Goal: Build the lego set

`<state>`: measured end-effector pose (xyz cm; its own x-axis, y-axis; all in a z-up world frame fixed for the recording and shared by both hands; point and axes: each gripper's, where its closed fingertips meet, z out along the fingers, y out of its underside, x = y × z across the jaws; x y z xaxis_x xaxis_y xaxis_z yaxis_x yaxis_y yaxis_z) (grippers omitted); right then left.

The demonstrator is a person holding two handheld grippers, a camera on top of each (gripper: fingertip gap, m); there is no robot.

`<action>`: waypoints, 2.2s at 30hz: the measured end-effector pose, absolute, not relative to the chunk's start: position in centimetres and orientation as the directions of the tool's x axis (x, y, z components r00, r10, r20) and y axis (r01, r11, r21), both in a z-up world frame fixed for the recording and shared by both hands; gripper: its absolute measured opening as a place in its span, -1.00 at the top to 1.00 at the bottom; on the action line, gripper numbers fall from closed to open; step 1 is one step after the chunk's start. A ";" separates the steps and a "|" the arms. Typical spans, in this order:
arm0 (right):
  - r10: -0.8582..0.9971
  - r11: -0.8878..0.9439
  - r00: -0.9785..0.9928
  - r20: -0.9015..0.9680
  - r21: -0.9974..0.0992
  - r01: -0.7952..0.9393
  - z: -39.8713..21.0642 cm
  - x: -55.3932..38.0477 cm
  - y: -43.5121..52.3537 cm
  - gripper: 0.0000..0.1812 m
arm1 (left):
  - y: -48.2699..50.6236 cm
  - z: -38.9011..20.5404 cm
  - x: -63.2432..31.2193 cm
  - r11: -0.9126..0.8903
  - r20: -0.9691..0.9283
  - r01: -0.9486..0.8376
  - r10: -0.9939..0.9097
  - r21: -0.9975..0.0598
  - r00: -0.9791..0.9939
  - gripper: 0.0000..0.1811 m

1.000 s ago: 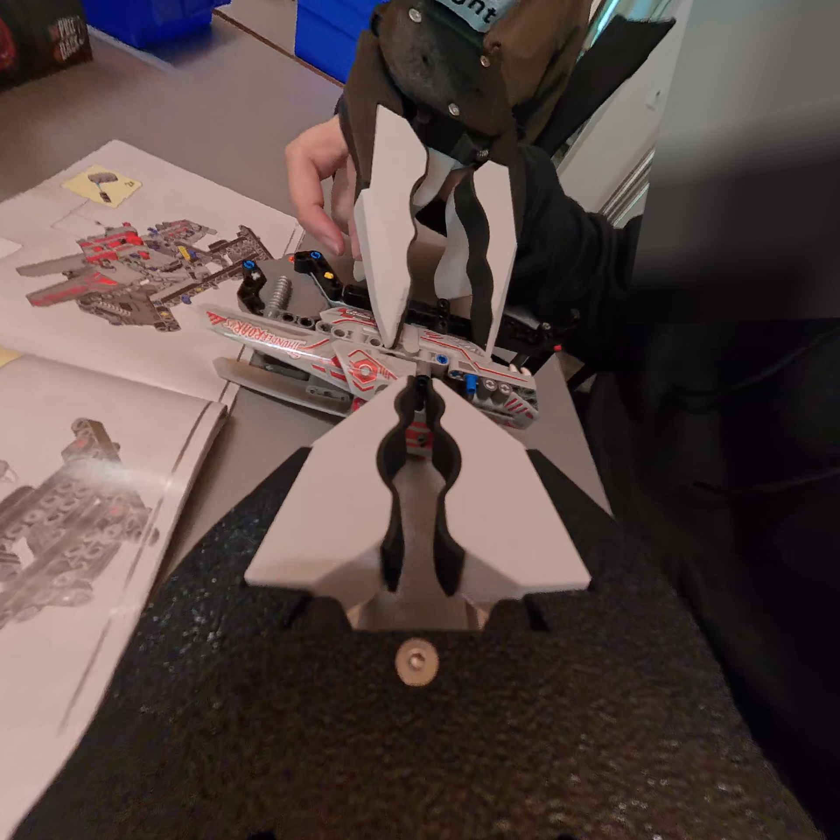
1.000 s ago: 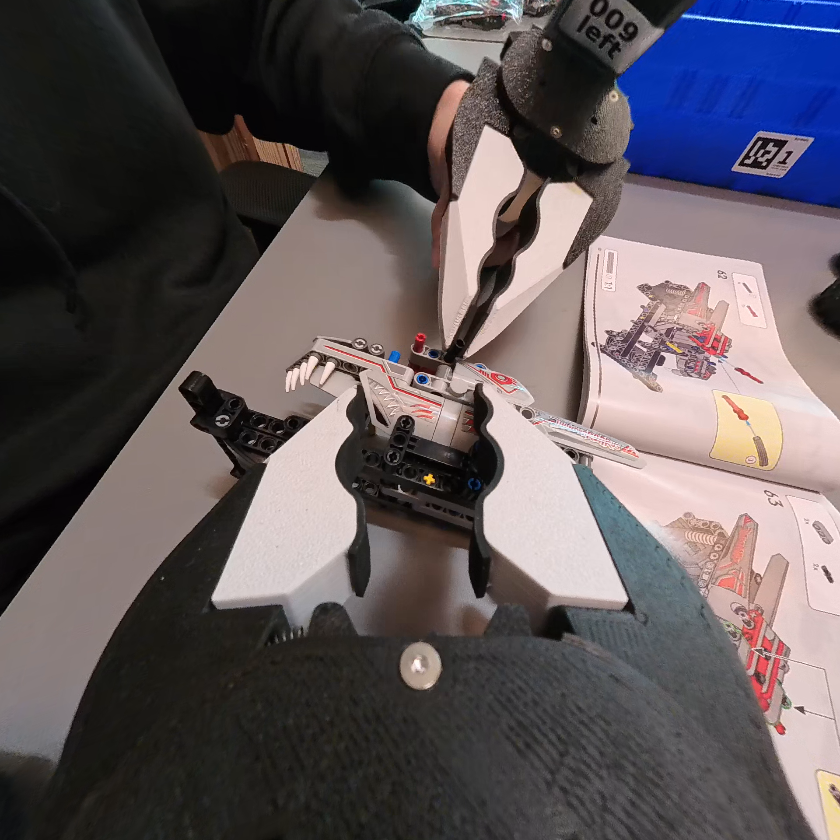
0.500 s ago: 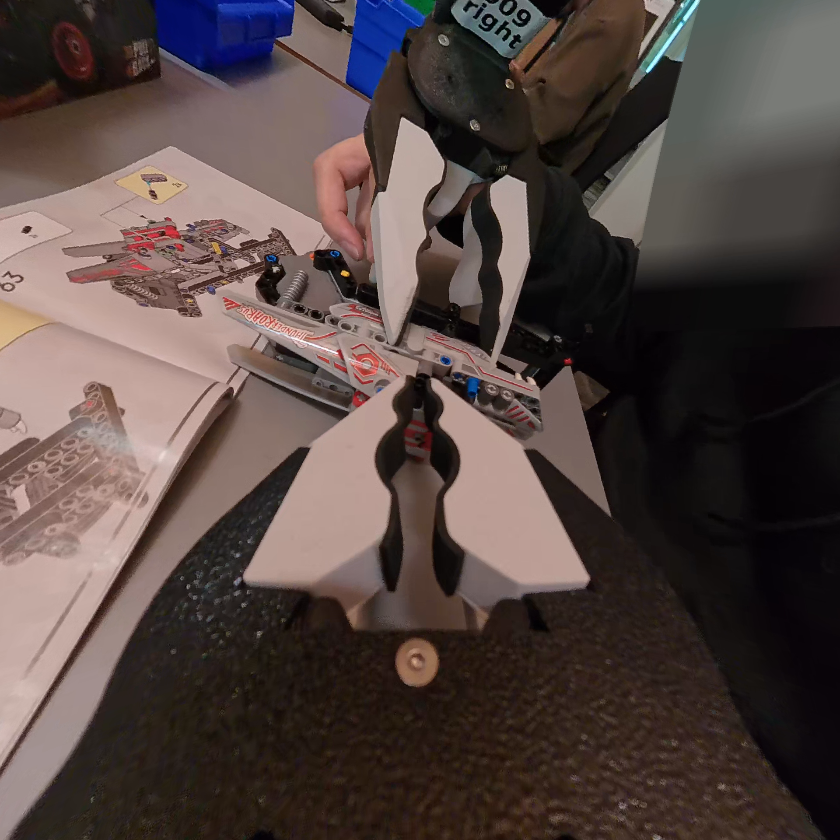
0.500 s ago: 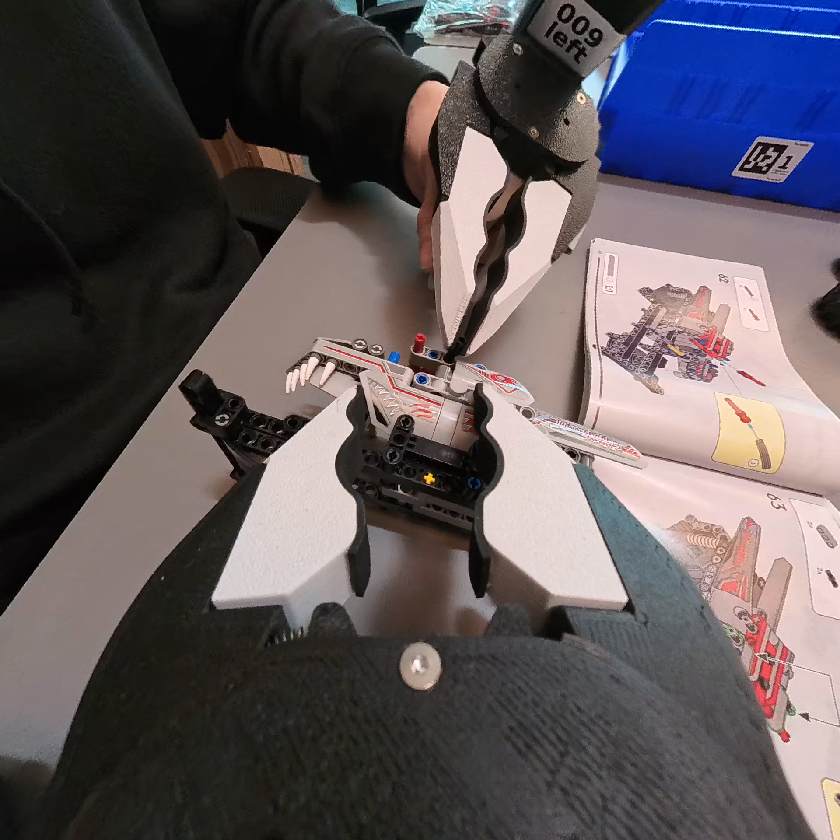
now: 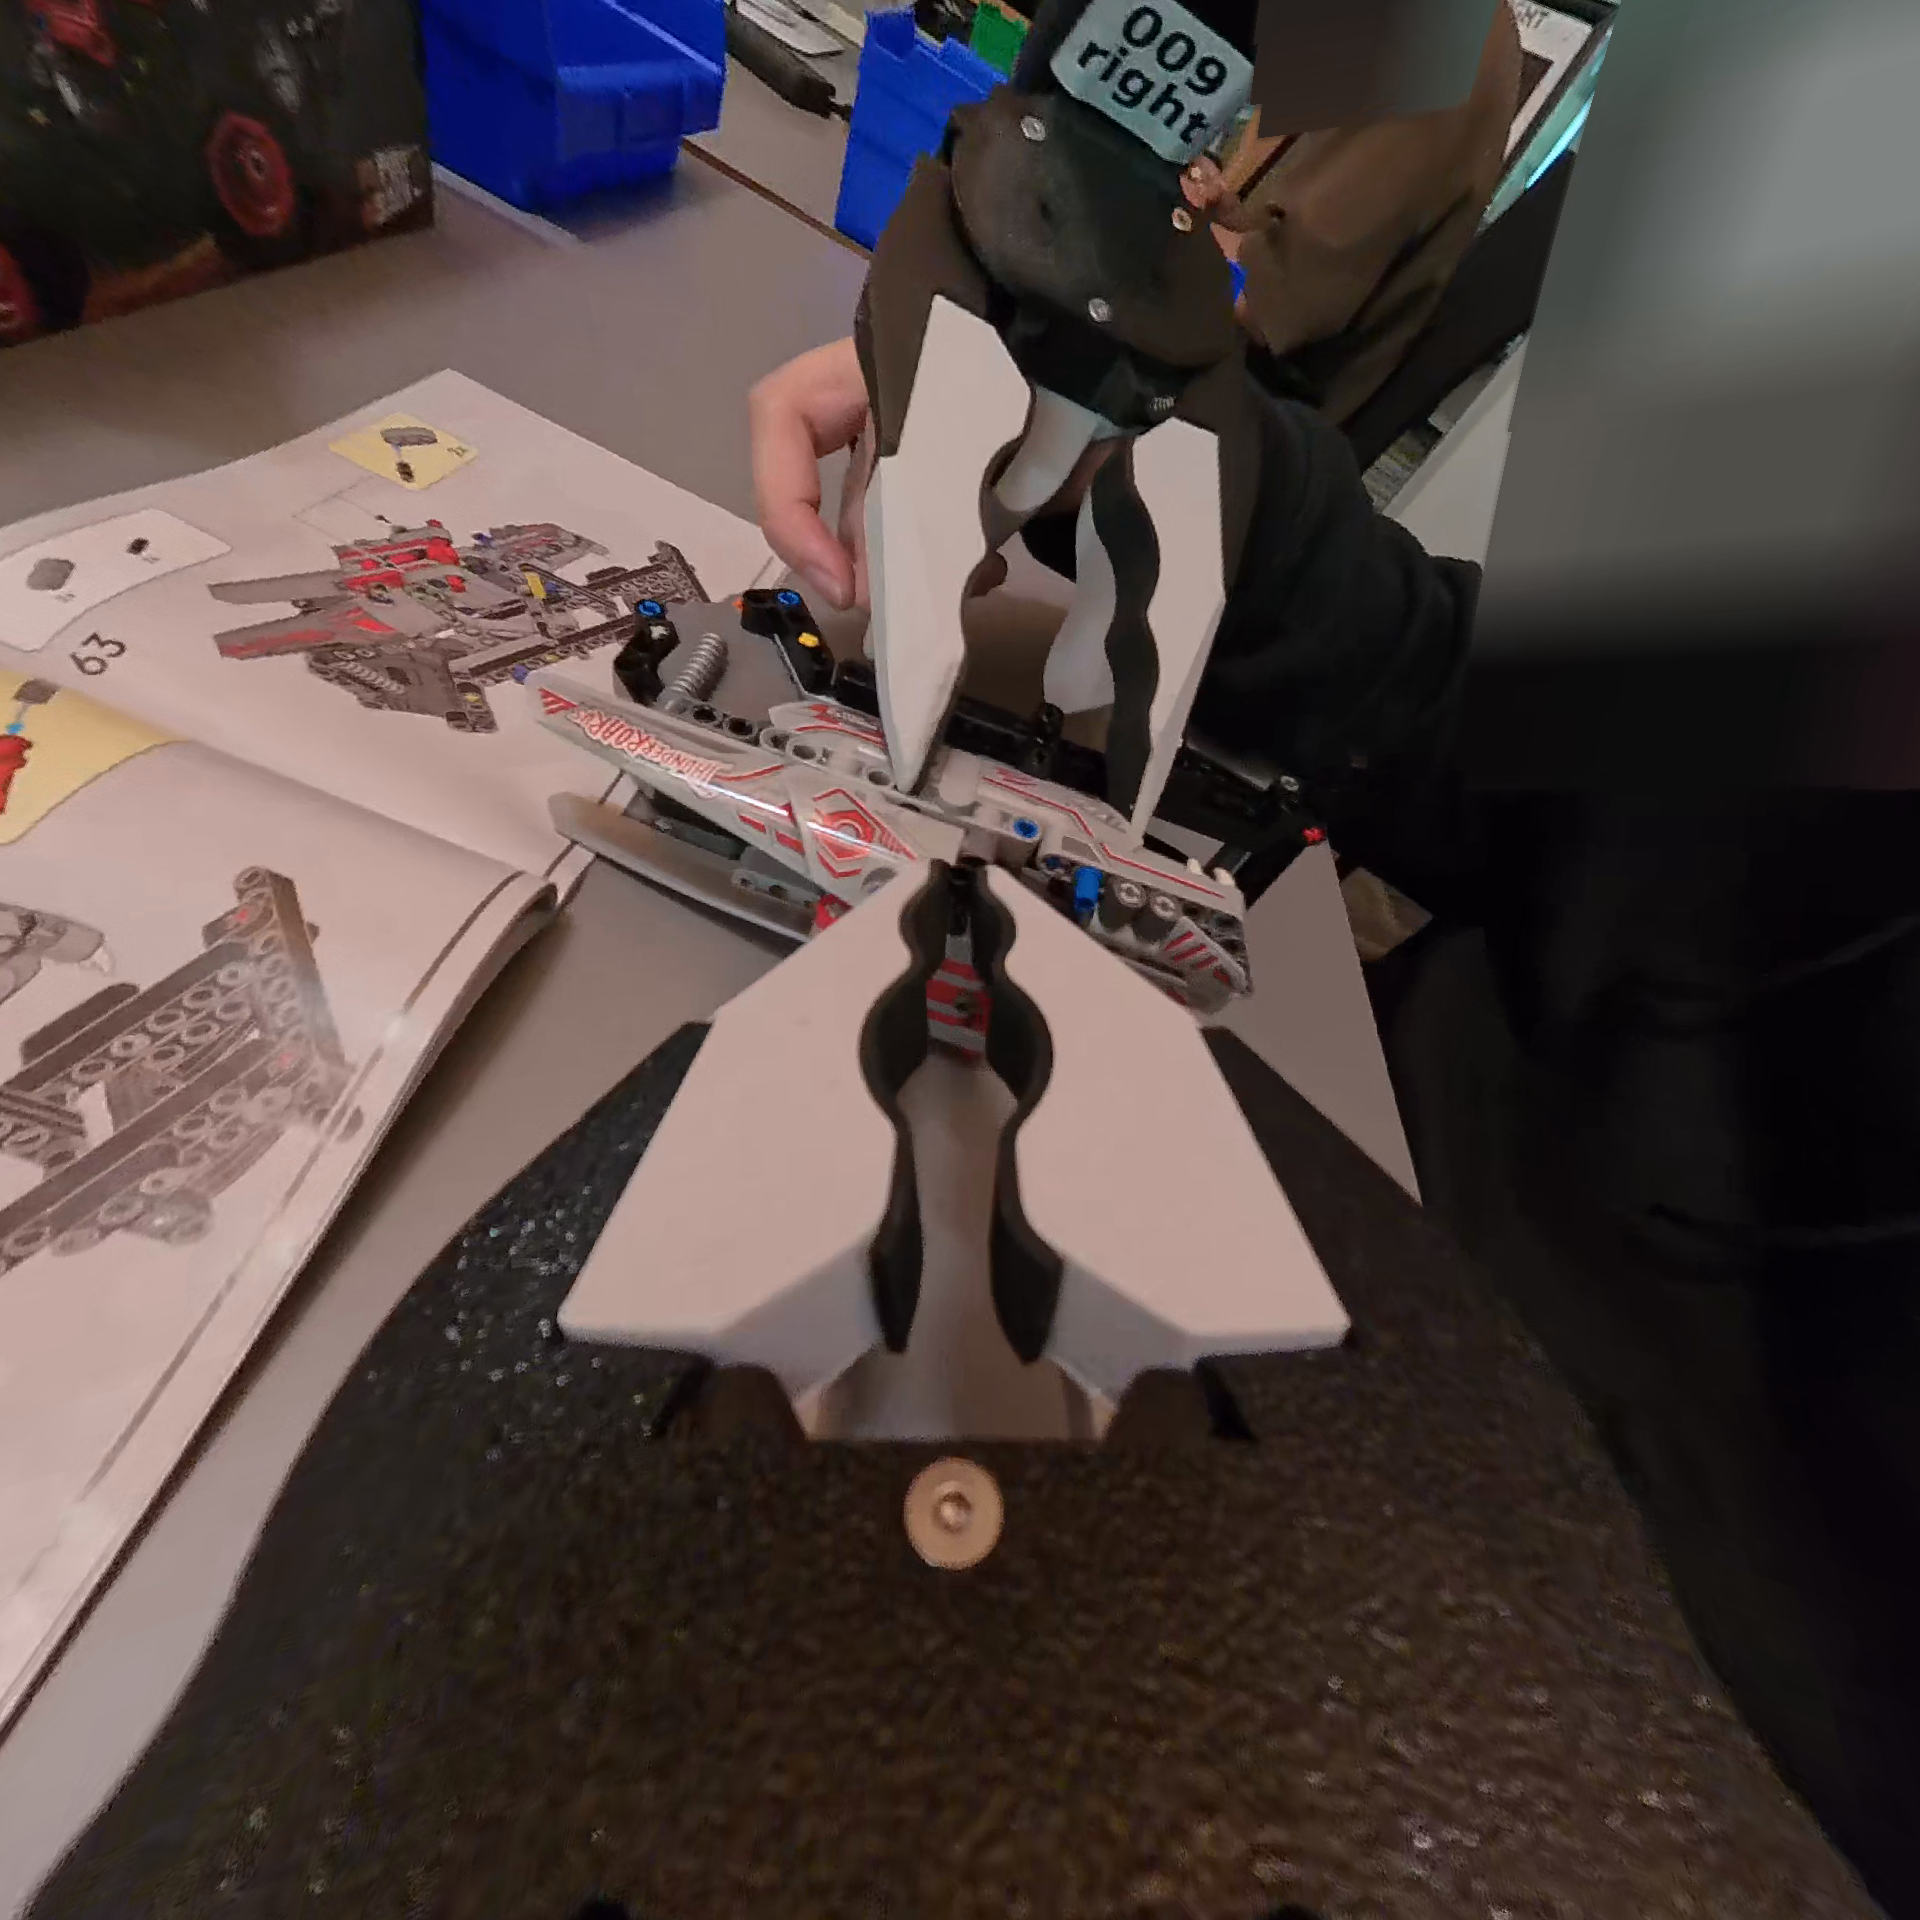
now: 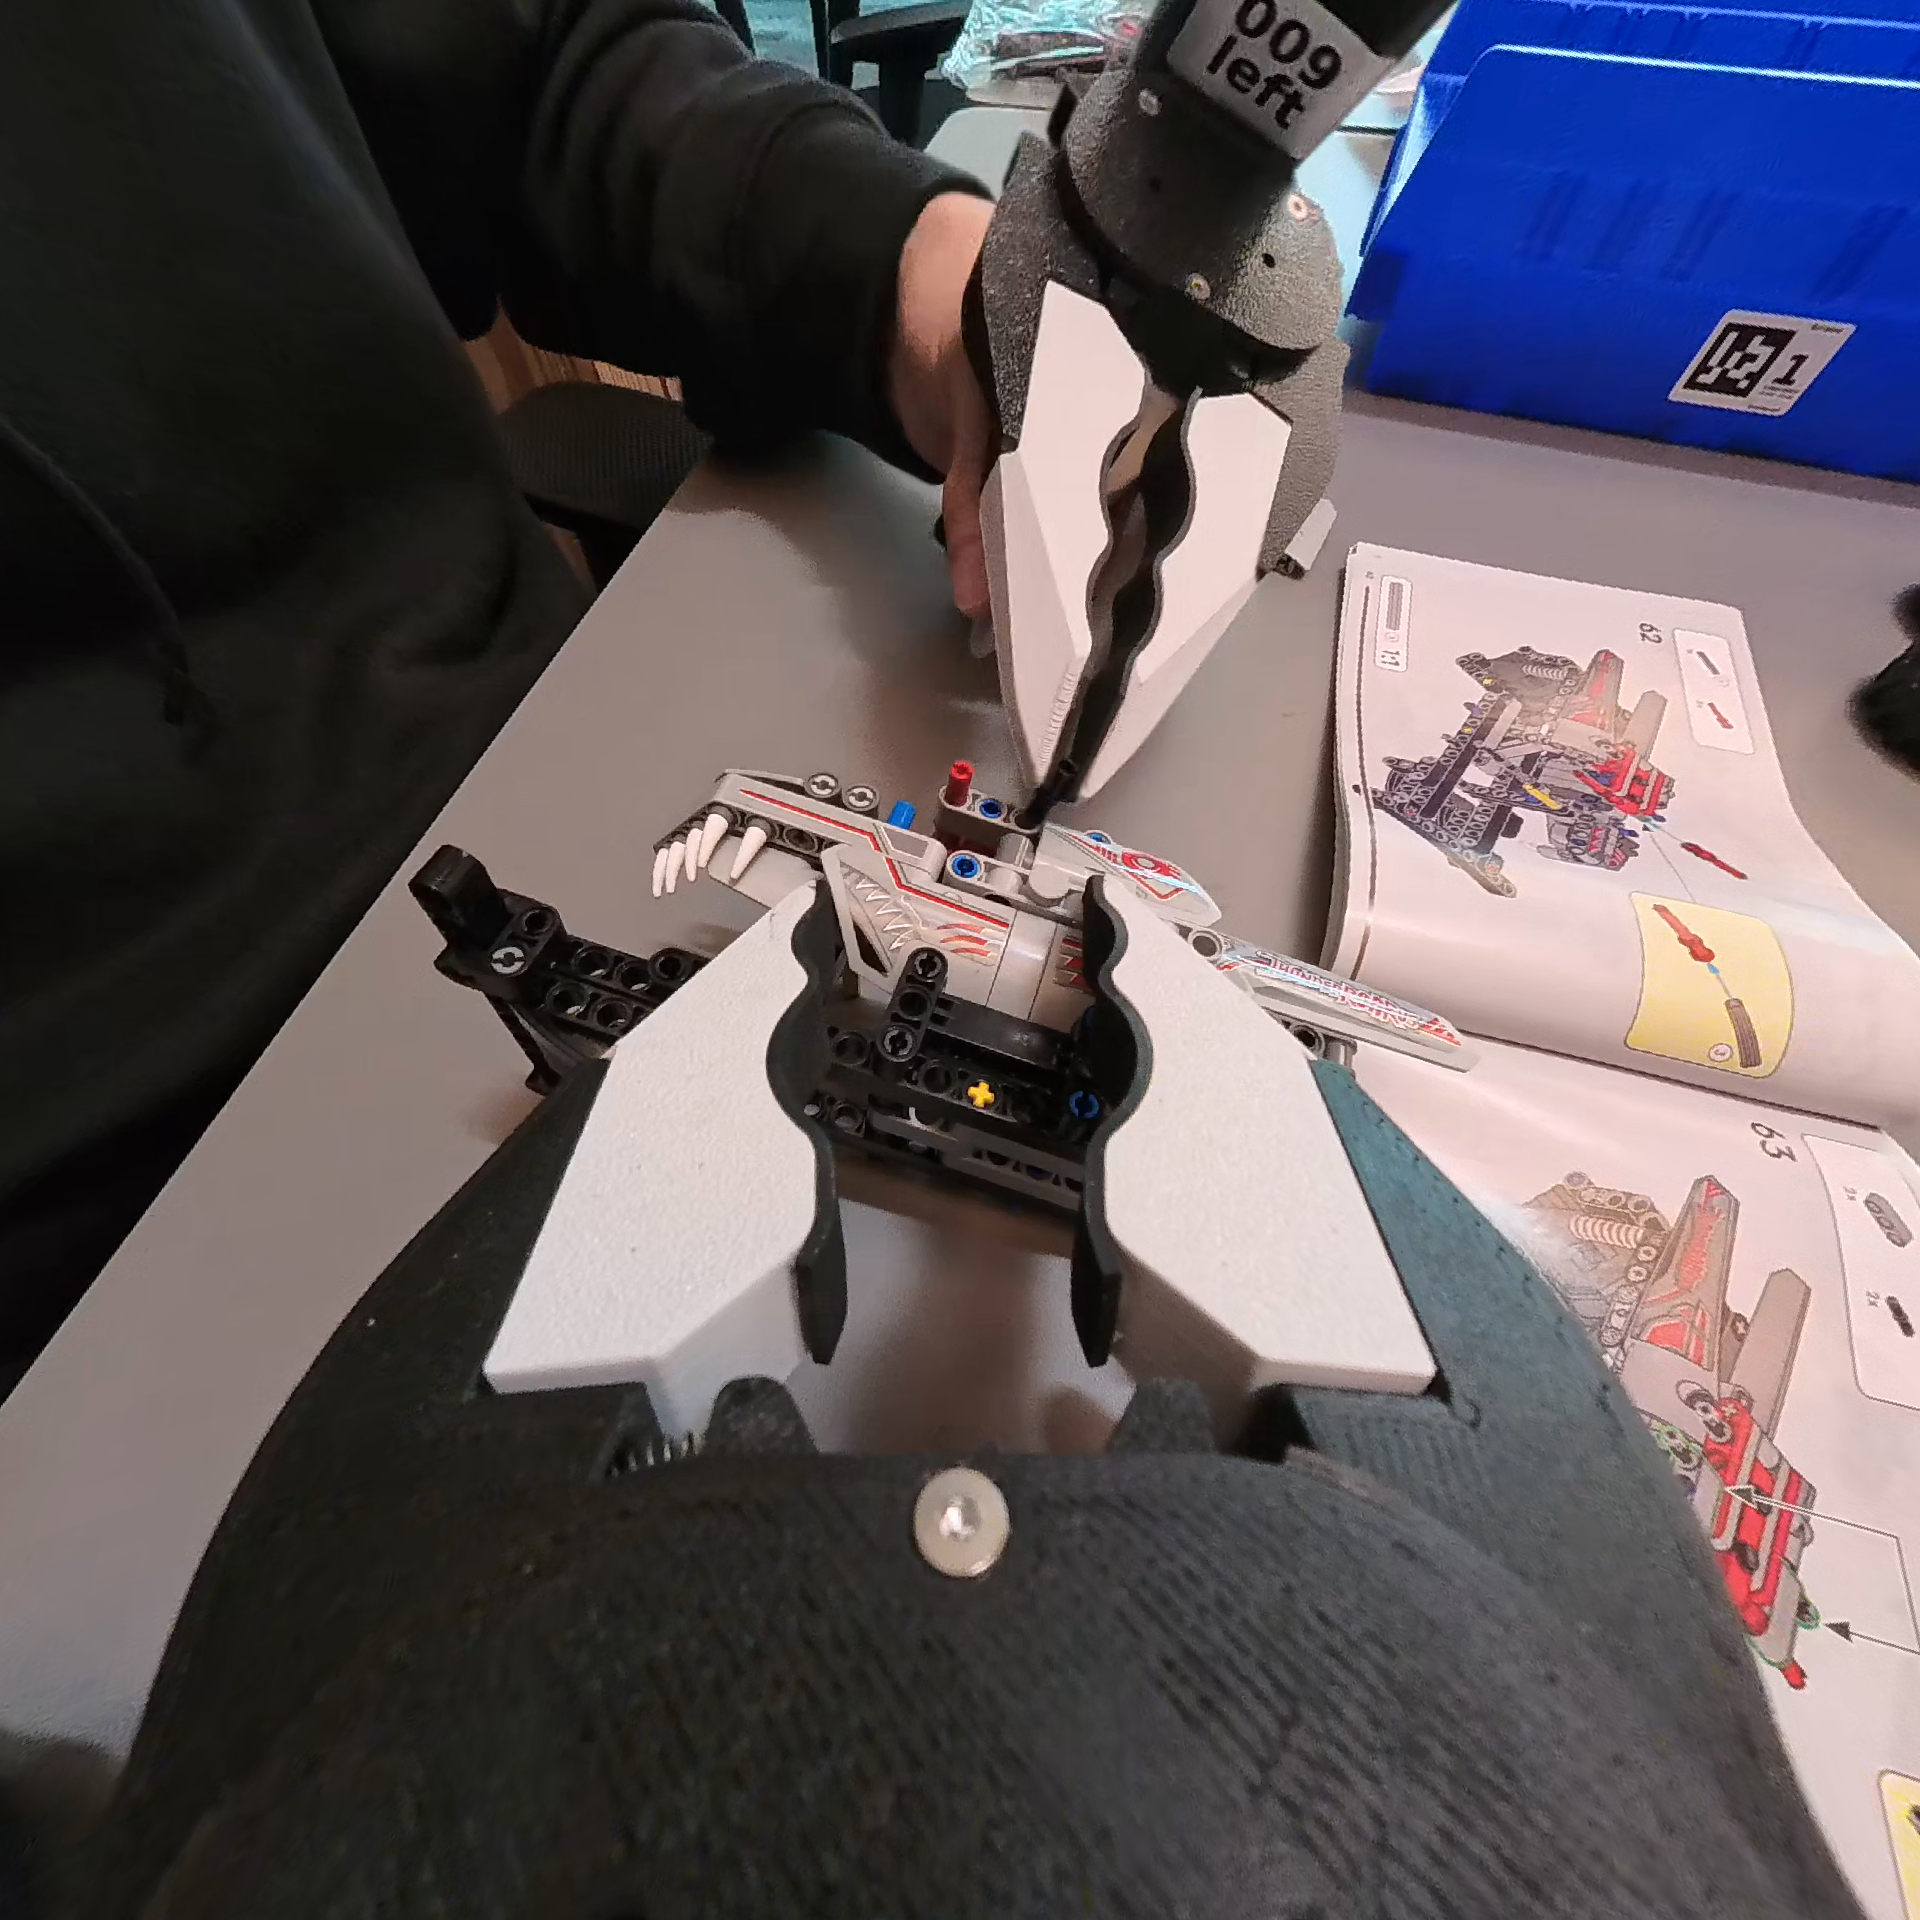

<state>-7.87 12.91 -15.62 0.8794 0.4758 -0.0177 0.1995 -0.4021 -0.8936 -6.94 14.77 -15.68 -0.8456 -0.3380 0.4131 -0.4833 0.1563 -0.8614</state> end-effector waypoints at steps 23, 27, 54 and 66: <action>0.478 -0.396 0.878 -0.032 -0.900 0.183 -15.6 -7.9 13.0 0.48 | 14.4 -16.0 -7.2 0.356 0.012 -0.091 -0.216 -0.930 -0.976 0.98; 0.477 -0.396 0.878 -0.033 -0.900 0.182 -15.7 -7.8 12.9 0.48 | 14.7 -16.3 -7.1 0.355 0.097 -0.169 -0.212 -0.919 -0.972 0.98; 0.478 -0.390 0.878 -0.033 -0.904 0.178 -15.6 -7.8 12.9 0.48 | 14.5 -15.6 -7.3 0.308 0.137 -0.194 -0.197 -0.931 -0.971 1.00; 0.479 -0.389 0.877 -0.035 -0.904 0.176 -15.6 -7.9 12.9 0.48 | 14.5 -15.8 -7.4 0.316 0.179 -0.234 -0.192 -0.920 -0.965 1.00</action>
